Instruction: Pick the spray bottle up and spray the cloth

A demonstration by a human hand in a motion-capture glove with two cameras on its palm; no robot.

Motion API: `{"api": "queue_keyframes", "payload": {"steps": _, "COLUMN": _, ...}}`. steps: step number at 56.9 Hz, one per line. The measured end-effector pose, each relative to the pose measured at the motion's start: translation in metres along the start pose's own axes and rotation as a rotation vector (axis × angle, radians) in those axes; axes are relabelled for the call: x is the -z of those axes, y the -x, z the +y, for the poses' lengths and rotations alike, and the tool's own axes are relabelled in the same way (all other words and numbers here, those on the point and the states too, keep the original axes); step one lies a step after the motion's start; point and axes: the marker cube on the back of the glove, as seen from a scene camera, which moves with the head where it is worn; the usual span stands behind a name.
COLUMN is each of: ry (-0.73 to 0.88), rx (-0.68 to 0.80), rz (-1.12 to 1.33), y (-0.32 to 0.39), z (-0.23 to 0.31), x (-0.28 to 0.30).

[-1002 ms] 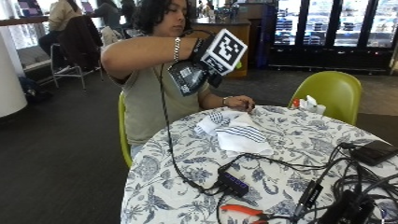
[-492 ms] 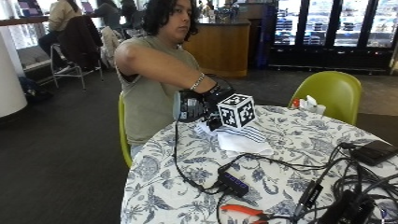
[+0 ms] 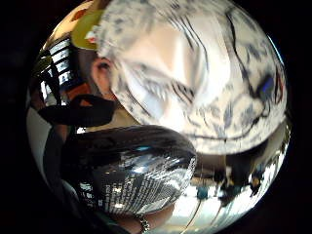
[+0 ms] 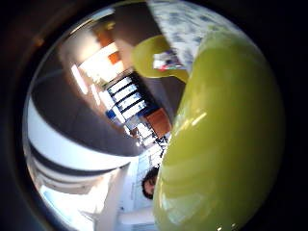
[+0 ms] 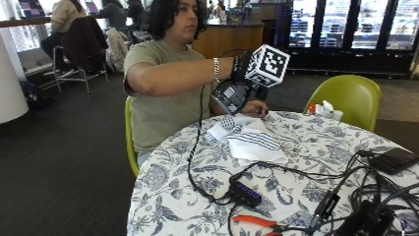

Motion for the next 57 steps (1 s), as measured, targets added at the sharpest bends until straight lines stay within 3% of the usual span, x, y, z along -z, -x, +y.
{"api": "queue_keyframes", "payload": {"steps": 10, "ry": -0.278, "rx": 0.394, "rz": -0.143, "y": 0.020, "z": -0.038, "x": -0.015}}
{"api": "queue_keyframes", "payload": {"steps": 17, "ry": -0.413, "rx": 0.560, "rz": -0.225, "y": 0.004, "z": -0.092, "x": -0.037}}
{"api": "queue_keyframes", "payload": {"steps": 22, "ry": -0.556, "rx": 0.587, "rz": -0.236, "y": 0.002, "z": -0.138, "x": -0.052}}
{"api": "queue_keyframes", "payload": {"steps": 28, "ry": -0.490, "rx": 0.618, "rz": -0.248, "y": -0.003, "z": -0.151, "x": -0.069}}
{"api": "queue_keyframes", "payload": {"steps": 44, "ry": -0.635, "rx": 0.682, "rz": -0.314, "y": 0.000, "z": -0.193, "x": -0.068}}
{"api": "queue_keyframes", "payload": {"steps": 57, "ry": -0.599, "rx": 0.676, "rz": -0.342, "y": 0.001, "z": -0.208, "x": -0.065}}
